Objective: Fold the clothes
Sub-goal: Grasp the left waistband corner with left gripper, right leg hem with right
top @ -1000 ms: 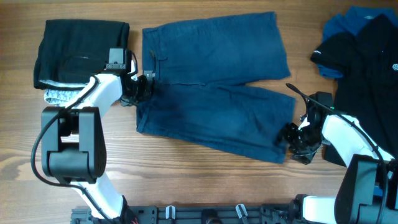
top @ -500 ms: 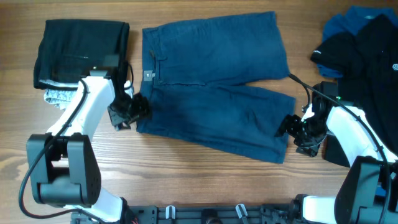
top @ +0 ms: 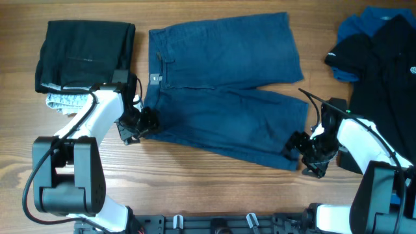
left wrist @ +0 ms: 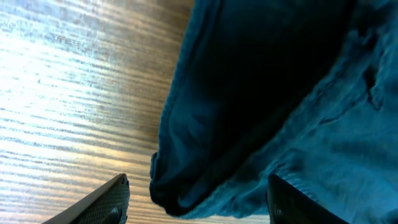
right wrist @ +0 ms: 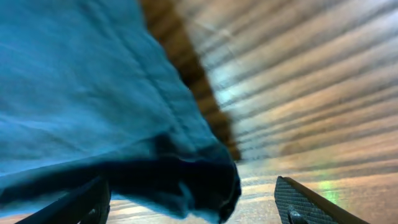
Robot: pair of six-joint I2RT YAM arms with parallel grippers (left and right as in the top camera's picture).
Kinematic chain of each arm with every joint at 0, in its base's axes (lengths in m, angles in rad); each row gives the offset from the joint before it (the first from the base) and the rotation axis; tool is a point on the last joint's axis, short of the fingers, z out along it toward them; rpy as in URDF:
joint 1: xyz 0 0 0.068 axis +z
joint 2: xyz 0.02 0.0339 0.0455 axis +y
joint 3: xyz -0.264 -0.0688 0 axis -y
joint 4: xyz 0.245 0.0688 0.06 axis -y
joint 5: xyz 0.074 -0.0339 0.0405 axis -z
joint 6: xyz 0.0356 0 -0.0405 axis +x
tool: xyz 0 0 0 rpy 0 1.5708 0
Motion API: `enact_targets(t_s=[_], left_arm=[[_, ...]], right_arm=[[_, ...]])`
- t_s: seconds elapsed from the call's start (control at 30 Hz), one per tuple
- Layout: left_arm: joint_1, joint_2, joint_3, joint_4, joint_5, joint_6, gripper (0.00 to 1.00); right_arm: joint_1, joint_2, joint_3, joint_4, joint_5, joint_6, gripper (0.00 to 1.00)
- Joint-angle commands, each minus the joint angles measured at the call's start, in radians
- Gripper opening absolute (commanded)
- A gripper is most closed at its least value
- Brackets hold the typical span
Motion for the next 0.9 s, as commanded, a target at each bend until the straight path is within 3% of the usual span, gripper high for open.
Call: enact_targets(t_s=[0.0,0.17,0.4,0.53,0.57,0.63,0.8,0.87], left_arm=[[0.001,0.011,-0.005,0.014,0.013,-0.013,0.67],[0.001,0.011,-0.005,0.013,0.013,-0.013,0.66],[0.001,0.011,-0.005,0.014,0.013,-0.013,0.68],[0.001,0.011,-0.005,0.006,0.022,-0.013,0.61],[0.001,0.011,-0.005,0.004,0.031,-0.013,0.61],[0.001,0.011,-0.005,0.002,0.036,-0.013,0.72],[0.001,0.011,-0.005,-0.013,0.036,-0.013,0.73],[0.001,0.011,-0.005,-0.012,0.036,-0.013,0.73]], right_arm=[[-0.003,0.012,-0.016,0.017,-0.016,0.048,0.8],[-0.003,0.012,-0.047,0.035,-0.043,0.099,0.69],[-0.003,0.012,-0.093,0.05,-0.119,0.159,0.7],[-0.003,0.012,-0.093,0.101,-0.104,0.177,0.53],[-0.003,0.012,-0.093,0.108,-0.083,0.177,0.54],[-0.003,0.012,-0.093,0.128,-0.039,0.177,0.74],[-0.003,0.012,-0.093,0.156,-0.014,0.187,0.85],[-0.003,0.012,-0.093,0.155,-0.014,0.186,0.82]])
